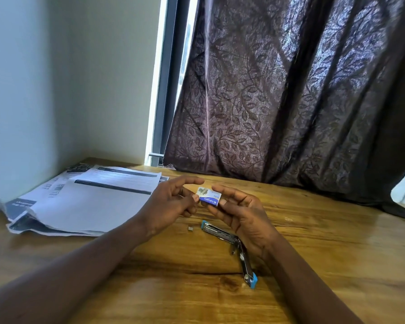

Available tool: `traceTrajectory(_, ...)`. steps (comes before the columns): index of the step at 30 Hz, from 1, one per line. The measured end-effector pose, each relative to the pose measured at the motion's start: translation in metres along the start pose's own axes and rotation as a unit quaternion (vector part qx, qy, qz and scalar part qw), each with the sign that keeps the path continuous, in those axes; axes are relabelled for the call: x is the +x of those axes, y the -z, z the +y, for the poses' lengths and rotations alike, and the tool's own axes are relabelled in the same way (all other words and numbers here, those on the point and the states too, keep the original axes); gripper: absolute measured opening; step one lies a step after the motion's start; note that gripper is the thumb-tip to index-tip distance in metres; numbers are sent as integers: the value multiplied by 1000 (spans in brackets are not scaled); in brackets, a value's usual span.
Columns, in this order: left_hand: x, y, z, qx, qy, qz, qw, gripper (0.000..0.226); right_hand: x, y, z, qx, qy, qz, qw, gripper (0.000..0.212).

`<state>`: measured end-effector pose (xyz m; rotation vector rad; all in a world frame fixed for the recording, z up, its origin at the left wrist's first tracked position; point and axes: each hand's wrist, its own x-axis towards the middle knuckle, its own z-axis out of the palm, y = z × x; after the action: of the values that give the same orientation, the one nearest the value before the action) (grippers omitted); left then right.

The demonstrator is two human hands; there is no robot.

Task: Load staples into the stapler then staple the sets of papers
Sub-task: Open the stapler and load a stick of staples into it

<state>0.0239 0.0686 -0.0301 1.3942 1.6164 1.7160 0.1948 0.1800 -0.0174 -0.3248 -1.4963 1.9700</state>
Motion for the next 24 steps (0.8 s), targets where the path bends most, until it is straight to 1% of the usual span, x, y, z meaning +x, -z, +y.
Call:
traceTrajectory(4, 0, 0, 1, -7, 0, -7, 1000, 32, -2, -2, -2, 28, -14, 16, 999, 32)
traceTrajectory(10, -2, 1, 3, -27, 12, -16, 999, 32, -1, -4, -2, 27, -16, 60, 998, 27)
traceTrajectory(14, 0, 3, 5, -61, 26, 0, 998, 28, 1, -4, -3, 22, -4, 76, 997, 35)
traceTrajectory(18, -2, 1, 6, -100, 48, -5, 994, 26, -1, -4, -6, 42, -14, 77, 996, 34)
traceTrajectory(22, -1, 0, 8, -140, 68, 0, 988, 24, -2, -3, -10, 65, -35, 60, 995, 39)
traceTrajectory(24, -1, 1, 8, -137, 69, 2, 988, 24, -1, -2, -11, 69, -31, 61, 995, 31)
